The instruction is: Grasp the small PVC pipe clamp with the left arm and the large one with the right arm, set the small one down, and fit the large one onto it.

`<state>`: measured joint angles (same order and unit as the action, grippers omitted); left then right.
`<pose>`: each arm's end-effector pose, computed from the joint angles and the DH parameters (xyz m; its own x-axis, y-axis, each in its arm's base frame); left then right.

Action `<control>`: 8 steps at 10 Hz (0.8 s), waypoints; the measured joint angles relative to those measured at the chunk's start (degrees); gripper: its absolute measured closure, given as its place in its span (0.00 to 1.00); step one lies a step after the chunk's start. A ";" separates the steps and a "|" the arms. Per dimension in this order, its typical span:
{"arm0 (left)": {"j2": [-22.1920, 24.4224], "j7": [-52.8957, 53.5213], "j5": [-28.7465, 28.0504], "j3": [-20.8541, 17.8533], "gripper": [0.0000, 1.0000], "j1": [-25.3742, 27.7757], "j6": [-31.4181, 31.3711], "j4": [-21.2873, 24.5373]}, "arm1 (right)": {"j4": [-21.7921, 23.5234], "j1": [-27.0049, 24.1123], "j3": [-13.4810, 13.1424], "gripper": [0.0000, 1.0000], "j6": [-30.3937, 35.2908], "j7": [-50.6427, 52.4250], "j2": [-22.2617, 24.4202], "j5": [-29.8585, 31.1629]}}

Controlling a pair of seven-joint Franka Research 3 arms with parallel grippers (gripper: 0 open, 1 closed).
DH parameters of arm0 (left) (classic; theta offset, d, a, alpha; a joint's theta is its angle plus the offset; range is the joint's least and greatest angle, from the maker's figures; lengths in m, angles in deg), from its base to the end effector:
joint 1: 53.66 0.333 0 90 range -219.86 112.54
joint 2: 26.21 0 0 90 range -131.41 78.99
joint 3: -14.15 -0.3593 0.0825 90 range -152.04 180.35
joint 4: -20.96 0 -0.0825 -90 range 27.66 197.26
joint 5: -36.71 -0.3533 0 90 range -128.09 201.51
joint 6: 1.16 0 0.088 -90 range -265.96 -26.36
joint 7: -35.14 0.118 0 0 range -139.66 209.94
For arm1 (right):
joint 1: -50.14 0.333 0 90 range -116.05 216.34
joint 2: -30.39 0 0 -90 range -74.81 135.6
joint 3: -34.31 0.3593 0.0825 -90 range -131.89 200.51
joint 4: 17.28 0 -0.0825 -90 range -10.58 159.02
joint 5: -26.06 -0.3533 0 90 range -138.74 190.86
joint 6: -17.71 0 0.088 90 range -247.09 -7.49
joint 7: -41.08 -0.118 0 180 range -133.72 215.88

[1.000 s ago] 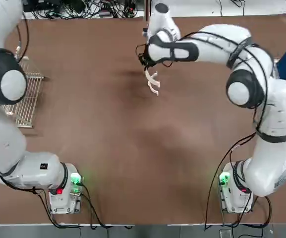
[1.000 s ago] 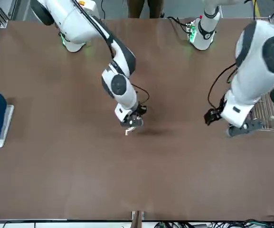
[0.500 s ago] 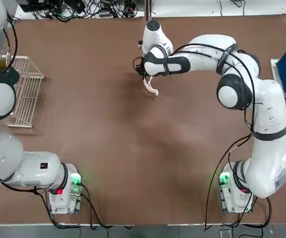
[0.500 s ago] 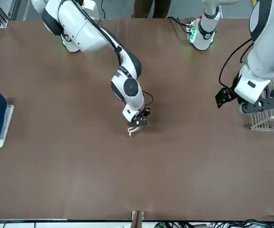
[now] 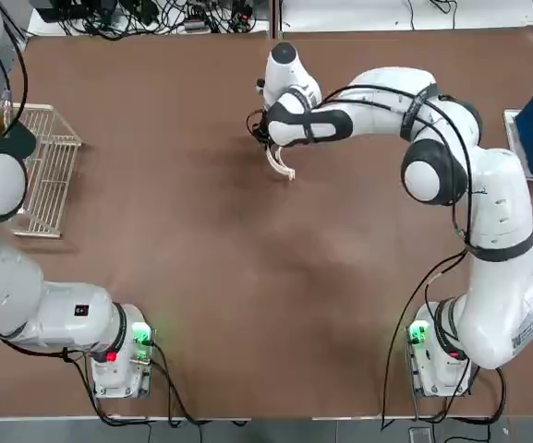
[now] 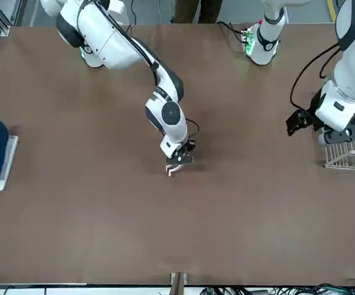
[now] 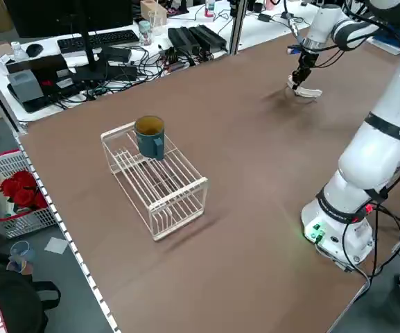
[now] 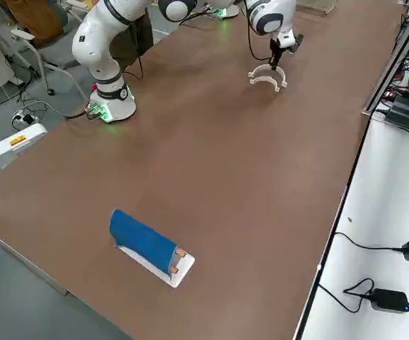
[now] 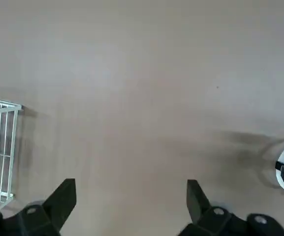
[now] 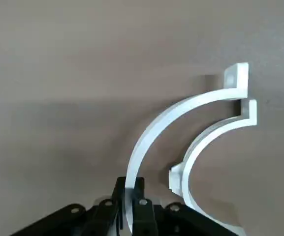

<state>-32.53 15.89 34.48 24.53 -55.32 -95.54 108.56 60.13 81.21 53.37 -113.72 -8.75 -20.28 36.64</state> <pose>0.5578 -0.1081 0.6229 0.9922 0.1238 0.0155 0.1240 -0.9922 -0.0147 0.5394 0.5310 0.2539 0.9999 -0.0065 -0.0127 -0.0083 -0.9889 -0.1485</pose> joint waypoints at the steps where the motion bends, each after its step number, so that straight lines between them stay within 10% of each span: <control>1: 0.01 0.00 0.03 -0.30 0.01 -0.15 0.31 0.00 | 0.00 0.00 -0.06 0.92 -0.01 -0.08 -0.12 0.19; 8: 2.63 3.77 2.69 -4.22 0.01 -0.45 3.15 -0.35 | 0.02 -0.09 -0.39 0.90 0.00 -0.31 -0.75 0.57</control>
<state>-29.89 19.66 37.17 20.31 -55.77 -92.39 108.21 60.15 81.12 52.98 -113.72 -9.07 -21.02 37.21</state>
